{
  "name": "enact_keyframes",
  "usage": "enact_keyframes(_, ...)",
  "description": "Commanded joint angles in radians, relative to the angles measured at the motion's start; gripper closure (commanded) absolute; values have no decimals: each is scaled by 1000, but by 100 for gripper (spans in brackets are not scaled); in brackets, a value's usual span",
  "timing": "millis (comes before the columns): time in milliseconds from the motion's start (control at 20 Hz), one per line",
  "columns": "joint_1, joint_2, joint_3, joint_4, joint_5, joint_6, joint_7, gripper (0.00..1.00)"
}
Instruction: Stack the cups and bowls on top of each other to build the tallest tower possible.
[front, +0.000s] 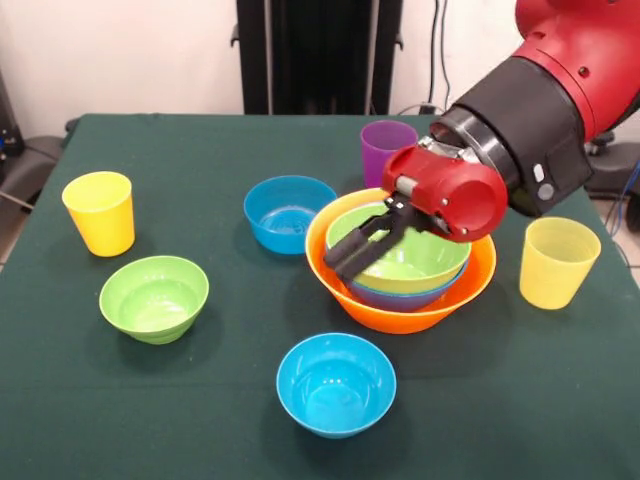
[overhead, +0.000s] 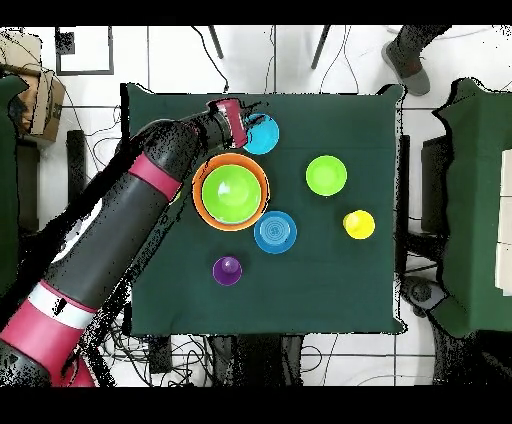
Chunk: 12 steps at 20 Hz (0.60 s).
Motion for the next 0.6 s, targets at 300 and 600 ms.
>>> enact_keyframes(300,-196,-510,761,166,-303,-43,-878,0)
enact_keyframes(600,-206,-558,767,183,-391,-13,-910,0)
